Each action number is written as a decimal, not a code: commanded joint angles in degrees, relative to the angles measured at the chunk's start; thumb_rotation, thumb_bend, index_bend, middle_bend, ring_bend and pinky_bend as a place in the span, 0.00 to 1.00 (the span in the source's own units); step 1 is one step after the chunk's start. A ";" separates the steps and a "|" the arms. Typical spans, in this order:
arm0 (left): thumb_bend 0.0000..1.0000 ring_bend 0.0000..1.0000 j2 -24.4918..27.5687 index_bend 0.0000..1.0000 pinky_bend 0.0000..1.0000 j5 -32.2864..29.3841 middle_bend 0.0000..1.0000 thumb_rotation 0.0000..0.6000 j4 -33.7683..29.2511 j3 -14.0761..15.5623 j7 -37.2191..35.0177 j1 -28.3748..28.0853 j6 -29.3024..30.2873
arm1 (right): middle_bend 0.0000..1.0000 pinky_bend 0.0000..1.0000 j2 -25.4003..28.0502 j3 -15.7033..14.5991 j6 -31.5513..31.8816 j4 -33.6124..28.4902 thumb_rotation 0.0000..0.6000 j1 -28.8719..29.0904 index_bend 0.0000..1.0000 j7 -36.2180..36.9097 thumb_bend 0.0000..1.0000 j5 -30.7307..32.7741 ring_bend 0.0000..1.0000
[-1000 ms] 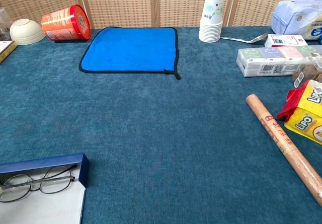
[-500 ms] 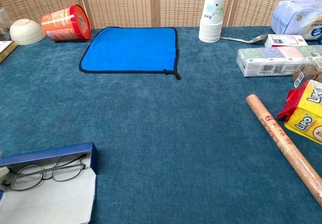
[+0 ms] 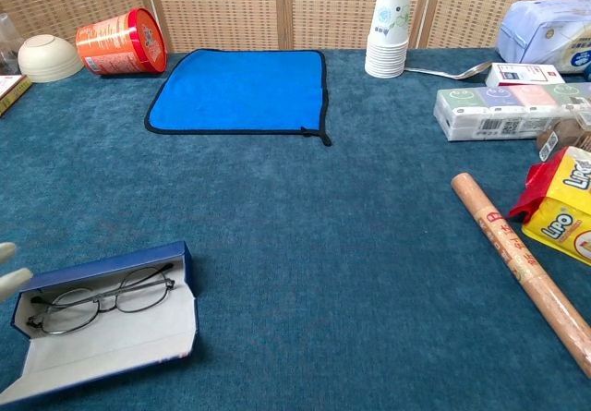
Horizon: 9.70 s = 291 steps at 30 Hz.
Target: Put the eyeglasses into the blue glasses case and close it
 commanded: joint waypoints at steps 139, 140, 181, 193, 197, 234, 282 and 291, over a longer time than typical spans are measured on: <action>0.27 0.00 28.61 0.01 0.07 -39.41 0.00 0.58 -65.70 -17.58 -26.22 -44.07 -72.18 | 0.04 0.11 2.39 2.16 -0.75 -11.62 1.00 -9.13 0.00 -11.95 0.36 5.81 0.00; 0.27 0.00 28.66 0.01 0.07 -39.38 0.00 0.57 -65.97 -17.33 -26.63 -44.03 -72.33 | 0.04 0.11 2.35 2.20 -0.64 -11.56 1.00 -9.18 0.00 -11.91 0.36 5.76 0.00; 0.27 0.00 40.86 0.00 0.04 -23.34 0.00 0.53 -71.98 -3.89 -39.02 -34.39 -61.15 | 0.04 0.11 1.56 2.61 -0.96 -10.56 1.00 -8.59 0.00 -10.42 0.36 3.67 0.00; 0.27 0.00 42.07 0.00 0.03 -21.69 0.00 0.52 -72.93 -1.04 -39.81 -32.74 -59.41 | 0.04 0.11 1.55 2.67 -1.27 -10.65 1.00 -8.08 0.00 -10.41 0.36 3.11 0.00; 0.27 0.00 42.32 0.00 0.02 -21.15 0.00 0.53 -72.82 -0.29 -40.09 -31.79 -58.09 | 0.04 0.11 1.46 2.64 -1.71 -10.39 1.00 -7.66 0.00 -10.32 0.36 2.83 0.00; 0.28 0.00 25.06 0.00 0.00 1.88 0.00 0.86 -39.32 4.16 -1.96 0.20 -9.76 | 0.04 0.11 -0.68 1.92 -8.91 -9.47 1.00 2.06 0.00 -10.90 0.36 -3.73 0.00; 0.27 0.00 7.92 0.00 0.00 1.99 0.00 0.82 5.29 1.20 -6.17 8.15 1.34 | 0.04 0.11 -3.66 1.01 -3.59 0.74 1.00 0.73 0.00 -0.25 0.36 -0.34 0.00; 0.27 0.00 6.51 0.00 0.00 1.64 0.00 0.81 8.46 1.79 -5.96 8.20 0.53 | 0.04 0.11 -3.83 0.94 -3.32 1.49 1.00 0.51 0.00 0.42 0.36 0.09 0.00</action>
